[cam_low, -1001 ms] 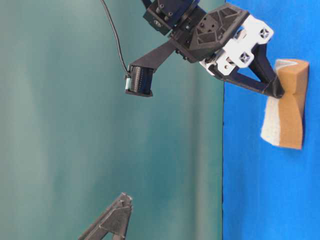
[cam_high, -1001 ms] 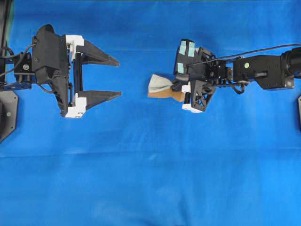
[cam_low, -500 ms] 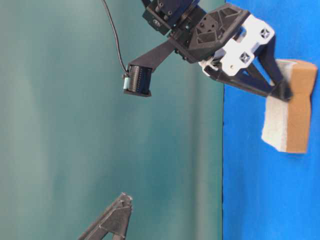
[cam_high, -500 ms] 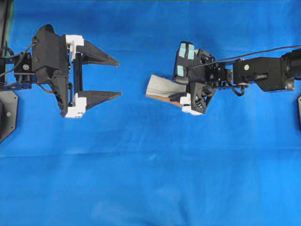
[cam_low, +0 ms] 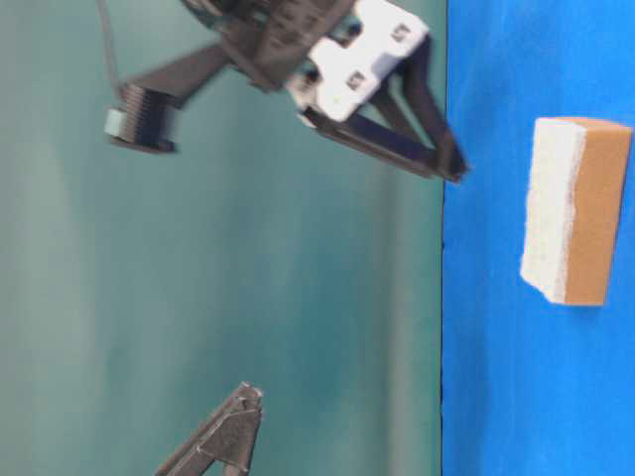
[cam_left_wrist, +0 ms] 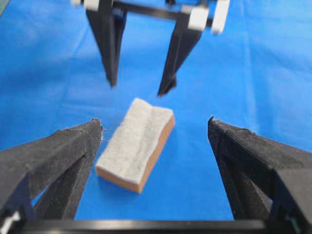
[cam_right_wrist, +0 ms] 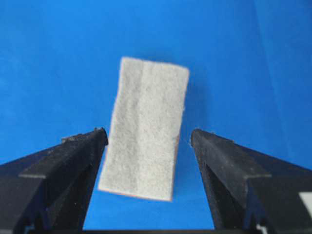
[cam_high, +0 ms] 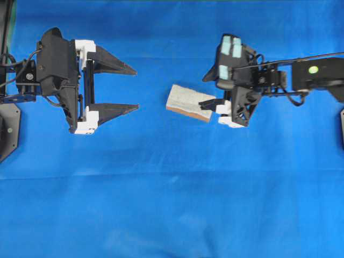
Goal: Hand over the sponge with the left arm and wipe it with the right arm.
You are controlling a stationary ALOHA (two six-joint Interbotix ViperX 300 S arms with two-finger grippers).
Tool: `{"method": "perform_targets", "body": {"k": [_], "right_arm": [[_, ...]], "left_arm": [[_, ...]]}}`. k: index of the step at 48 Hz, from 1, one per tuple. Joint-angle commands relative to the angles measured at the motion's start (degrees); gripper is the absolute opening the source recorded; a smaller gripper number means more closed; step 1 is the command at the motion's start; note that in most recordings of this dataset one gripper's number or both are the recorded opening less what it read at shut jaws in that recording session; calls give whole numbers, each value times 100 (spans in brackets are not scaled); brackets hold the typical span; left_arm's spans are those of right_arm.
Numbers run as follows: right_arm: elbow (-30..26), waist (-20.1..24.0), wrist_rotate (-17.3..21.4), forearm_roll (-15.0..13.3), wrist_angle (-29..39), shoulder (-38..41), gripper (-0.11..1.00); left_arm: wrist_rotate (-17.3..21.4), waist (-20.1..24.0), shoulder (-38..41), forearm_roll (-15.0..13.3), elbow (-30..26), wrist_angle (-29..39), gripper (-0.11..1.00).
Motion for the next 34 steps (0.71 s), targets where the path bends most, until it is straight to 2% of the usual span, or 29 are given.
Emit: {"method": "perform_targets", "body": {"k": [1, 22, 34], "right_arm": [[-35, 88, -9, -18, 35, -387, 71], [26, 237, 0, -9, -202, -519, 71], [53, 237, 18, -9, -9, -756, 71]], "left_arm": [[0, 0, -26, 0, -62, -35, 87], [-18, 0, -26, -9, -53, -35, 87], [-79, -9, -176, -9, -53, -26, 87]]}}
